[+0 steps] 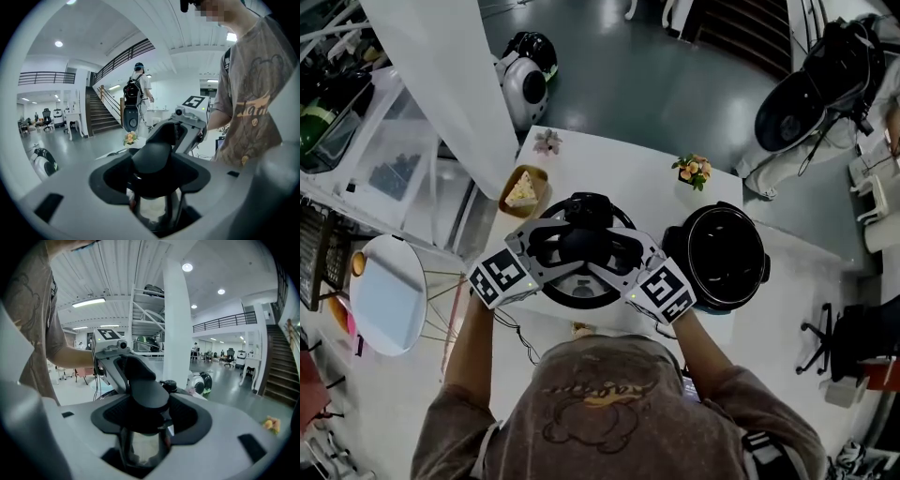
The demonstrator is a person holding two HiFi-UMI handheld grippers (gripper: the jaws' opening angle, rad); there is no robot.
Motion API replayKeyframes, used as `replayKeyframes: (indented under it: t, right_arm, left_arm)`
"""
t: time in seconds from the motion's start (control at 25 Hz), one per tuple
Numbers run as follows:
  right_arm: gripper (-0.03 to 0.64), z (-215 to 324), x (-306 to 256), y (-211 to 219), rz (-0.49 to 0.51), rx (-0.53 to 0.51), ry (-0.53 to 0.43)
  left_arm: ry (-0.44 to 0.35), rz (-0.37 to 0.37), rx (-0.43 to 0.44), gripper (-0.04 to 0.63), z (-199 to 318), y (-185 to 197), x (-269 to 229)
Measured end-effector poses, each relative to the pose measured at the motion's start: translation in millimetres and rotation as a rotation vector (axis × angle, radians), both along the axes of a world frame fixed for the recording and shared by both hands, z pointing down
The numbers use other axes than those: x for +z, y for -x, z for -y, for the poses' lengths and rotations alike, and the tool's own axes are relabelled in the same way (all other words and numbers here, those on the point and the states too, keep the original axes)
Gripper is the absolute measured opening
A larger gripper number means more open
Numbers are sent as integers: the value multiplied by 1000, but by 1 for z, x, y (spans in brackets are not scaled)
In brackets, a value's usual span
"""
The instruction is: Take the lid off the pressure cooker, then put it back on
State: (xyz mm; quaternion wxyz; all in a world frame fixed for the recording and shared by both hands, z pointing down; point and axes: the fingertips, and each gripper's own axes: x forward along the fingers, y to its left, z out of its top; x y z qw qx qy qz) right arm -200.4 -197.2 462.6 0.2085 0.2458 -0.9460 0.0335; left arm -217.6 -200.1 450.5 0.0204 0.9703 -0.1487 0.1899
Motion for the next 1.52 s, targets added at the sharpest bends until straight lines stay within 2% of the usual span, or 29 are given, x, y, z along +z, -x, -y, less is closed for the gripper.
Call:
replayKeyframes:
  t: [0.32, 0.84, 1.28, 1.52]
  right_arm:
    - [260, 0, 50, 5, -23, -20, 20]
    - [261, 4, 131, 13, -65, -31, 63]
    - [261, 5, 155, 11, -104, -20, 55]
    - [259, 5, 154, 10, -107, -15, 64]
  left_arm:
    - [38, 13, -15, 270, 1, 3, 51]
    - [94, 83, -34, 272, 5, 10, 133]
    - [60, 151, -32, 272, 5, 8, 160]
    - [57, 130, -52, 272, 7, 7, 155]
